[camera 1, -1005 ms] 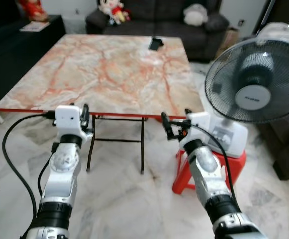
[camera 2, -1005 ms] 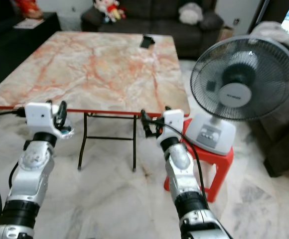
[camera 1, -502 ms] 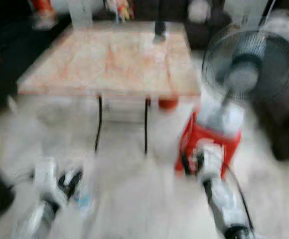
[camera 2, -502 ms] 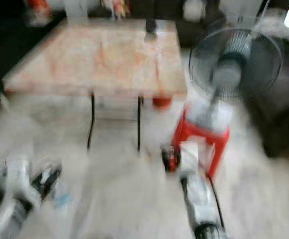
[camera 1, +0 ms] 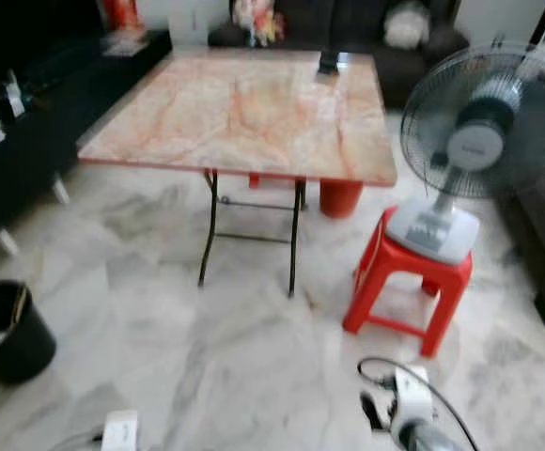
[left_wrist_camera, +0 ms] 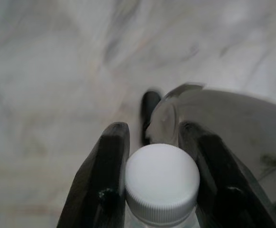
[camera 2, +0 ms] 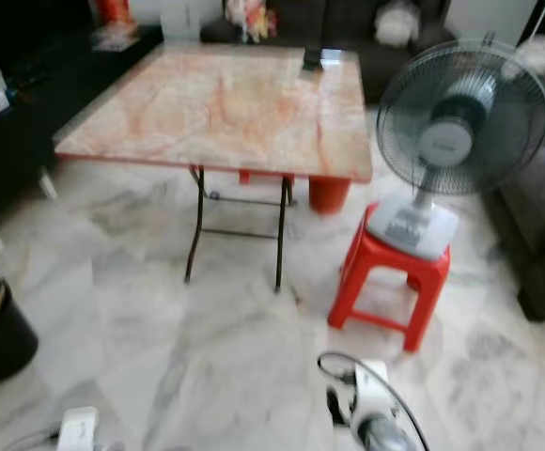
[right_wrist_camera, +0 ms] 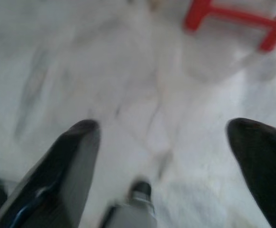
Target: Picking trash to rubbish bin
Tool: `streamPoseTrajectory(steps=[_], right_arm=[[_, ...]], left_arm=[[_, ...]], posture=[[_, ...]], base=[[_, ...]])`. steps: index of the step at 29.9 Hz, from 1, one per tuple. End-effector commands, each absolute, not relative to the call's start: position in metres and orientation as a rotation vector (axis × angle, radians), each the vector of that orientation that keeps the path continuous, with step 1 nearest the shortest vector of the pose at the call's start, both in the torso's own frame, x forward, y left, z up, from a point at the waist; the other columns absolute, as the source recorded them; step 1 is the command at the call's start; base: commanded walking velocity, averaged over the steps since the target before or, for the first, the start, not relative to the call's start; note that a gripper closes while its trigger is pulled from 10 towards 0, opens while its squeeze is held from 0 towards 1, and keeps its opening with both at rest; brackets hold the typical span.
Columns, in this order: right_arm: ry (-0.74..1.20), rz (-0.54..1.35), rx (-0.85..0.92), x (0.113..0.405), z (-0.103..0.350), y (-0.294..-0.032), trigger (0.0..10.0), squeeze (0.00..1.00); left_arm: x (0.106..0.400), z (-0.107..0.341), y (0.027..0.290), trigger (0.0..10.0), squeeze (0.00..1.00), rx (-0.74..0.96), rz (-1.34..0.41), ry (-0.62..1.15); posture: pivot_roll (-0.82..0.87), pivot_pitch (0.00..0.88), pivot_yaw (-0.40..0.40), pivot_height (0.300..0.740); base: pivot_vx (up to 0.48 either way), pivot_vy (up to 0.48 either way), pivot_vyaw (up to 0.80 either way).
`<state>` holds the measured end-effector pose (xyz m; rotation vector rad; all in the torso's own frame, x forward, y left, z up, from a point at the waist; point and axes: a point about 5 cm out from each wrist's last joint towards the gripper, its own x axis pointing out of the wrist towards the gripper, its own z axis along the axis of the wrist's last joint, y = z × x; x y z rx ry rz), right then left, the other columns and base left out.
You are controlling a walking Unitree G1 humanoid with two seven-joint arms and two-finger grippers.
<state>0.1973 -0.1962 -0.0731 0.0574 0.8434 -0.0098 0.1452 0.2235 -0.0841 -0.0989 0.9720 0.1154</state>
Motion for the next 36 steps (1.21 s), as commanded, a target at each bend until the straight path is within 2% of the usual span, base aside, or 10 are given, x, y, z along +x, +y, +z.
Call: streamPoseTrajectory(steps=[1, 4, 8, 10, 26, 36], right_arm=[[0.85, -0.018, 0.048, 0.198, -0.073, -0.198, 10.0, 0.0], [0.902, -0.043, 0.046, 0.183, -0.081, -0.201, 10.0, 0.0], [0.919, -0.034, 0.035, 0.178, -0.083, -0.2, 10.0, 0.0], [0.921, -0.032, 0.032, 0.178, -0.083, -0.2, 10.0, 0.0], [0.91, -0.026, 0.032, 0.184, -0.081, -0.194, 10.0, 0.0], [0.903, -0.025, 0.042, 0.185, -0.081, -0.193, 10.0, 0.0]], left_arm=[[0.155, -0.08, 0.228, 10.0, 0.0, -0.067, 0.138, 0.935], [0.146, -0.089, 0.219, 10.0, 0.0, -0.058, 0.127, 0.983], [0.142, -0.093, 0.222, 10.0, 0.0, -0.029, 0.171, 1.013], [0.14, -0.094, 0.223, 10.0, 0.0, -0.028, 0.179, 1.021], [0.154, -0.091, 0.215, 10.0, 0.0, 0.023, 0.176, 0.995], [0.151, -0.093, 0.214, 10.0, 0.0, 0.039, 0.185, 1.014]], posture=[[0.01, 0.077, -0.04, 0.74], [0.0, 0.075, -0.036, 0.74], [0.0, 0.075, -0.035, 0.74], [0.0, 0.075, -0.035, 0.74], [0.0, 0.075, -0.033, 0.74], [0.0, 0.078, -0.038, 0.74]], base=[[0.0, 0.0, 0.0], [0.0, 0.0, 0.0], [0.0, 0.0, 0.0], [0.0, 0.0, 0.0], [0.0, 0.0, 0.78], [0.232, 0.0, 0.09]])
